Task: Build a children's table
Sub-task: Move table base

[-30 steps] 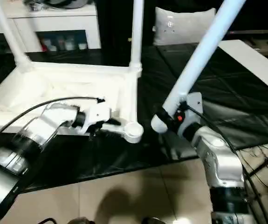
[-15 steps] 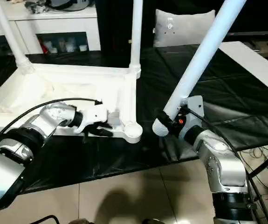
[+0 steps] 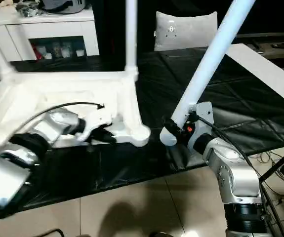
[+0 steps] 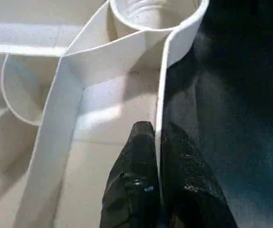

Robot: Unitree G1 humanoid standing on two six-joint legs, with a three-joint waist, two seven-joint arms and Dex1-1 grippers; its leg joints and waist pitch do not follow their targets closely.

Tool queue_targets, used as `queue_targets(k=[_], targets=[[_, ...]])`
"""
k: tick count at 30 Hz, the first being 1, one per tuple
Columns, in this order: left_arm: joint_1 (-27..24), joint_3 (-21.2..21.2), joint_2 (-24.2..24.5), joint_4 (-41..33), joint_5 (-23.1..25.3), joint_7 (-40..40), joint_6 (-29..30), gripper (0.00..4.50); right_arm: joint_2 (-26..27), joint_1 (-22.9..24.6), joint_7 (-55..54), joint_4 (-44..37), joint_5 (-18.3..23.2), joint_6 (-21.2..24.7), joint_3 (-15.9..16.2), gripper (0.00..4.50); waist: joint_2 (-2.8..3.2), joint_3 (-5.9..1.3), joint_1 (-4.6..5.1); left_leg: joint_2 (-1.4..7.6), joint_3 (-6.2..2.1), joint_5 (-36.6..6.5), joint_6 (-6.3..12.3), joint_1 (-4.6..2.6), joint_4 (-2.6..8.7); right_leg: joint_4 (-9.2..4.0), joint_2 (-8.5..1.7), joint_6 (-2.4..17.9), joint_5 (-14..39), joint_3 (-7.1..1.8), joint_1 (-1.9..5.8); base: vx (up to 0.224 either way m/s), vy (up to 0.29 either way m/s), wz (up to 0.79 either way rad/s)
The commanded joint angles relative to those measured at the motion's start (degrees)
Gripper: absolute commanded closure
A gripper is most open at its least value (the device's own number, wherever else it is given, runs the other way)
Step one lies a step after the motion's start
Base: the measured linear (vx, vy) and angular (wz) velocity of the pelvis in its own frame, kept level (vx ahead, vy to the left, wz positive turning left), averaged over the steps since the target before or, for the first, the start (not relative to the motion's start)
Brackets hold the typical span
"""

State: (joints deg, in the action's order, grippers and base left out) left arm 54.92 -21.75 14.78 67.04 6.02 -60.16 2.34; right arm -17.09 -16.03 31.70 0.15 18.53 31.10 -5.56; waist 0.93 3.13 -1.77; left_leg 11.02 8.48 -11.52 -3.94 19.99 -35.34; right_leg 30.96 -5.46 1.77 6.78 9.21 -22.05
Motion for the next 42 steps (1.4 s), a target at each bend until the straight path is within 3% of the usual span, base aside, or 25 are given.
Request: queue_targets(k=[1, 2, 3, 4, 7, 10, 13, 15, 19, 20, 22, 23, 26, 28, 29, 30, 34, 35, 36, 37, 39, 40, 41, 42], targets=[[-2.07, 1.51, -0.57, 0.47, -1.24, 4.48, 4.57, 4.5, -0.42, -1.34, -0.02, -0.41, 0.96, 0.3, 0.06, 2.61, -0.03, -4.11, -0.42, 1.5, -0.55, -16.34, 2.55, -0.31, 4.3, -4.92, -3.93, 3.72, 29.38, -1.74, 3.16, 0.0, 0.0, 0.0], [-2.75, 2.14, -1.59, -0.39, -1.02, 6.54, 6.8, 4.5, -0.43, -1.6, 0.16, -0.07, 0.96, 0.47, 0.19, 2.61, -0.39, -4.18, -0.51, 1.54, -0.49, -15.56, 2.75, -0.14, 4.31, -4.71, -3.99, 3.92, 28.88, -1.87, 3.28, 0.0, 0.0, 0.0], [-2.94, 2.38, -1.88, -0.75, -0.88, 7.12, 7.47, 4.5, -0.43, -1.67, 0.22, -0.01, 0.98, 0.56, 0.24, 2.61, -0.19, -4.08, -0.68, 1.47, -0.33, -15.65, 2.92, -0.56, 4.17, -4.94, -4.02, 4.03, 29.64, -1.81, 2.99, 0.0, 0.0, 0.0], [-3.25, 2.59, -2.15, -1.34, -0.96, 7.31, 7.86, 4.5, -0.41, -1.78, 0.26, 0.07, 0.98, 0.63, 0.31, 2.61, -0.57, -4.12, -0.67, 1.41, -0.26, -15.33, 3.06, -0.52, 4.15, -5.01, -4.01, 3.96, 29.81, -1.82, 3.04, 0.0, 0.0, 0.0], [-5.07, 3.48, -3.48, -6.14, -1.61, 8.41, 10.89, 4.5, -0.49, -2.62, 0.6, 0.9, 0.79, 0.76, 0.57, 2.61, -0.53, -4.23, -0.85, 1.49, -0.29, -13.65, 3.35, -0.19, 4.26, -4.74, -4.1, 3.57, 29.64, -1.82, 3.39, 0.0, 0.0, 0.0], [-8.85, 2.96, -3.14, -14.45, -2.22, 5.31, 7.45, 4.5, -0.9, -3.74, 1.49, 1.91, 0.65, 0.85, 1.18, 2.61, 0.02, -4.33, -0.89, 1.66, -0.31, -13.36, 3.66, -0.19, 4.39, -4.69, -4.09, 4.09, 28.51, -2.08, 3.16, 0.0, 0.0, 0.0], [-12.34, 1.52, -1.35, -21.66, -2.25, 1.68, 3.88, 4.5, -1.9, -4.18, 2.99, 2.14, 0.7, 1.46, 2.06, 2.61, 0.11, -4.63, -1.13, 2.05, -0.46, -12.16, 3.63, -0.01, 4.66, -4.0, -4.17, 5.21, 25.14, -2.53, 3.34, 0.0, 0.0, 0.0], [-14.49, 0.42, 0.22, -26.4, -2.28, -0.64, 4.77, 4.5, -3.08, -4.28, 4.81, 1.97, 1.04, 2.13, 2.91, 2.61, 0.19, -4.73, -1.51, 2.22, -0.26, -10.82, 3.74, -0.06, 4.74, -3.42, -4.15, 6.23, 22.46, -3.03, 3.22, 0.0, 0.0, 0.0], [-17.31, 0.19, 2.02, -32.61, -2.79, -2.68, 6.47, 4.5, -5.05, -4.08, 8.1, 1.06, 1.59, 3.05, 4.24, 2.61, 0.1, -4.69, -2.27, 2.03, 0.04, -9.2, 3.66, 0.03, 4.67, -3.03, -4.12, 6.51, 21.93, -3.38, 3.19, 0.0, 0.0, 0.0], [-17.69, 0.56, 2.16, -33.38, -2.58, -1.78, 7.04, 4.5, -5.51, -4.12, 8.95, 1.04, 1.66, 3.04, 4.45, 2.61, -0.31, -4.79, -2.38, 1.97, 0.06, -8.47, 3.59, 0.19, 4.63, -2.93, -4.1, 6.3, 22.02, -3.36, 3.32, 0.0, 0.0, 0.0], [-17.68, 1.74, 1.92, -32.93, -1.71, 1.61, 7.35, 4.5, -6.13, -4.55, 9.69, 1.56, 1.7, 2.81, 4.65, 2.61, -0.14, -4.79, -2.67, 1.95, 0.05, -7.31, 3.69, 0.42, 4.52, -2.62, -3.88, 6.11, 21.39, -3.4, 3.23, 0.0, 0.0, 0.0], [-17.44, 2.31, 1.6, -32.06, -1.13, 3.65, 6.78, 4.5, -6.15, -4.83, 9.65, 1.91, 1.63, 2.74, 4.56, 2.61, -0.69, -4.77, -2.95, 1.75, 0.19, -6.92, 3.74, 0.5, 4.48, -2.63, -3.81, 5.32, 22.45, -3.4, 3.18, 0.0, 0.0, 0.0], [-16.73, 3.97, 0.64, -29.43, -0.8, 8.41, 1.83, 4.5, -5.48, -5.77, 8.73, 3.08, 1.4, 2.27, 4.35, 2.61, -0.8, -4.44, -3.09, 1.35, 0.42, -8.72, 3.36, 0.25, 4.4, -3.62, -3.62, 2.94, 27.91, -3.04, 2.8, 0.0, 0.0, 0.0], [-16.86, 4.08, 0.67, -29.63, -0.93, 8.5, 1.19, 4.5, -5.46, -5.85, 8.67, 3.17, 1.46, 2.23, 4.43, 2.61, -0.8, -4.44, -3.04, 1.21, 0.43, -9.43, 2.87, 0.23, 4.41, -4.02, -3.6, 1.0, 30.15, -2.85, 2.69, 0.0, 0.0, 0.0], [-16.74, 3.74, 1.28, -28.62, 0.23, 10.08, -2.87, 4.5, -5.02, -5.91, 8.31, 3.29, 1.51, 2.14, 4.39, 2.61, -0.89, -4.44, -2.96, 1.04, 0.42, -9.63, 2.93, 0.27, 4.34, -4.25, -3.54, 0.2, 31.06, -2.69, 2.6, 0.0, 0.0, 0.0], [-16.73, 3.71, 1.33, -28.55, 0.32, 10.2, -3.15, 4.5, -4.99, -5.92, 8.29, 3.3, 1.5, 2.13, 4.39, 2.61, -0.85, -4.41, -2.77, 0.97, 0.42, -9.95, 2.94, 0.31, 4.32, -4.43, -3.39, -0.49, 31.55, -2.56, 2.46, 0.0, 0.0, 0.0], [-14.84, 3.58, 2.24, -24.84, 3.01, 15.86, -7.79, 4.5, -4.34, -5.77, 7.66, 3.34, 1.51, 1.9, 4.09, 2.61, -0.79, -4.52, -2.42, 0.73, 0.39, -10.39, 2.85, 0.39, 4.2, -4.7, -3.08, -1.94, 31.67, -2.26, 2.34, 0.0, 0.0, 0.0], [-13.24, 5.15, 1.95, -22.58, 2.05, 16.93, -9.22, 4.5, -4.12, -5.58, 7.07, 3.34, 1.56, 1.78, 3.8, 2.61, -0.72, -4.61, -2.4, 0.68, 0.34, -9.92, 3.01, 0.52, 4.19, -4.51, -3.11, -1.89, 30.79, -2.29, 2.42, 0.0, 0.0, 0.0], [-12.64, 6.2, 1.71, -22.03, 1.02, 16.77, -9.72, 4.05, -4.01, -5.42, 6.74, 3.24, 1.61, 1.82, 3.64, 2.61, -0.77, -4.83, -2.27, 0.9, 0.17, -9.07, 3.05, 0.78, 4.28, -4.05, -3.2, -1.42, 28.84, -2.39, 2.68, 0.0, 0.0, 0.0], [-12.59, 6.32, 1.69, -22.01, 0.9, 16.74, -9.71, 3.94, -3.99, -5.4, 6.71, 3.22, 1.61, 1.83, 3.63, 2.61, -0.5, -4.86, -2.22, 0.93, 0.15, -8.65, 3.2, 0.81, 4.27, -4.05, -3.15, -1.11, 28.17, -2.39, 2.61, 0.0, 0.0, 0.0], [-12.2, 7.13, 1.66, -21.55, 0.63, 17.62, -10.6, 3.89, -3.75, -5.12, 6.21, 3.0, 1.75, 1.96, 3.36, 2.61, -0.66, -5.2, -2.14, 1.31, 0.03, -6.46, 3.62, 1.11, 4.22, -3.2, -3.37, 0.75, 24.03, -2.78, 2.78, 0.0, 0.0, 0.0], [-12.04, 7.31, 1.71, -21.16, 0.81, 18.27, -11.61, 3.58, -3.57, -4.97, 5.91, 2.89, 1.79, 2.03, 3.16, 2.61, -0.47, -5.34, -2.37, 1.58, 0.09, -5.36, 4.21, 0.8, 4.14, -2.83, -3.48, 2.67, 21.34, -3.06, 2.46, 0.0, 0.0, 0.0], [-11.84, 7.68, 1.75, -20.66, 1.12, 19.9, -12.52, 3.58, -3.2, -4.81, 5.2, 2.76, 1.79, 1.97, 2.76, 2.61, -0.61, -5.29, -2.53, 1.65, 0.13, -4.18, 4.95, 1.01, 4.07, -2.22, -3.44, 4.61, 18.5, -3.26, 2.5, 0.0, 0.0, 0.0], [-11.66, 8.34, 1.82, -20.08, 1.43, 22.45, -13.79, 3.49, -2.52, -4.73, 4.2, 2.69, 1.81, 1.51, 2.1, 2.61, -0.57, -5.26, -2.58, 1.64, 0.11, -4.13, 5.07, 1.09, 4.09, -2.09, -3.46, 4.86, 18.28, -3.26, 2.57, 0.0, 0.0, 0.0]])
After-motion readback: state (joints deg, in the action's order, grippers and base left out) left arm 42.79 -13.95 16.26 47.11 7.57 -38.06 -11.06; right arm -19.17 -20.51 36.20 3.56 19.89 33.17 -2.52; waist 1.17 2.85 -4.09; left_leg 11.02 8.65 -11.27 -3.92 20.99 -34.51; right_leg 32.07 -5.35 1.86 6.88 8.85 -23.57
